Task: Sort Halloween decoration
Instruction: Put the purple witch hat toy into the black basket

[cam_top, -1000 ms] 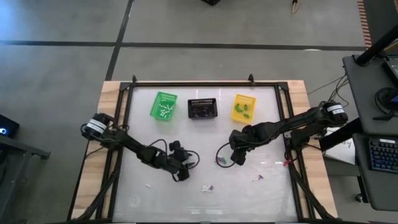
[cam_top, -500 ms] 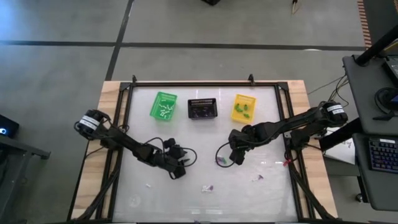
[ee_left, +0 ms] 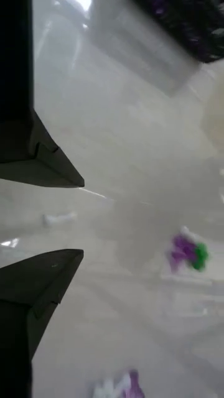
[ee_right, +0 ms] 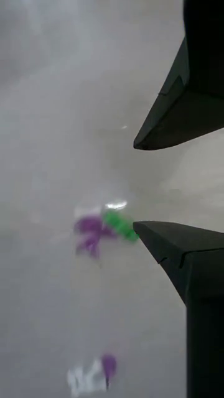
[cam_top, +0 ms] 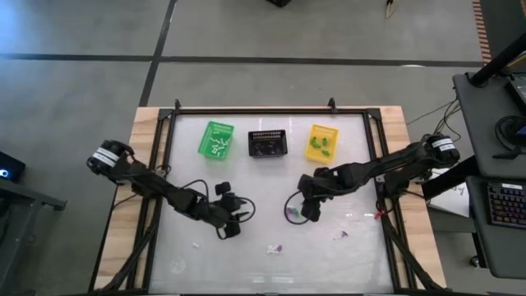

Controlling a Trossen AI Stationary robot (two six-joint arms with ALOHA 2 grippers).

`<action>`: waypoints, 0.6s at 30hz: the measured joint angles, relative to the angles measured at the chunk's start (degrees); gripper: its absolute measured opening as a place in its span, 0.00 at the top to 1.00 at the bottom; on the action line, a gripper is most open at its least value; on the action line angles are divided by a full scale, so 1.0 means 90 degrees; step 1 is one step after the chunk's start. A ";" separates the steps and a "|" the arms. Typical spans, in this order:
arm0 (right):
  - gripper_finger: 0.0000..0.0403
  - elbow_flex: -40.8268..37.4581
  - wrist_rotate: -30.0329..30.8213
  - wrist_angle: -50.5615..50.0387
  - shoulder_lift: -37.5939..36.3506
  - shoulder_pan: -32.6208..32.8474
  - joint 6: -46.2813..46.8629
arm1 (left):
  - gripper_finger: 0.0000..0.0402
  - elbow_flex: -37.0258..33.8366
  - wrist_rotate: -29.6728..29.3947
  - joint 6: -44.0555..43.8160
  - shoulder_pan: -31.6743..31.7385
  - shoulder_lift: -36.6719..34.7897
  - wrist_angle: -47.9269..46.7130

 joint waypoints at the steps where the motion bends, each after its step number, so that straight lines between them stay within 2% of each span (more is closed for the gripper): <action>1: 0.53 0.0000 -0.0002 0.0154 0.0000 0.0034 -0.0115 | 0.61 -0.0002 -0.0001 0.0103 -0.0049 -0.0097 0.0000; 7: 0.53 0.0000 -0.0001 0.1164 0.0000 0.0404 -0.0798 | 0.61 -0.0006 0.0177 0.0863 -0.0452 -0.0723 -0.0058; 10: 0.55 0.0033 -0.0023 0.1596 0.0000 0.0577 -0.0838 | 0.61 -0.0017 0.0169 0.0891 -0.0605 -0.0992 -0.0221; 18: 0.63 0.0388 -0.0073 0.1625 0.0000 0.0855 -0.0779 | 0.61 -0.0017 0.0128 0.0568 -0.1054 -0.1334 -0.0199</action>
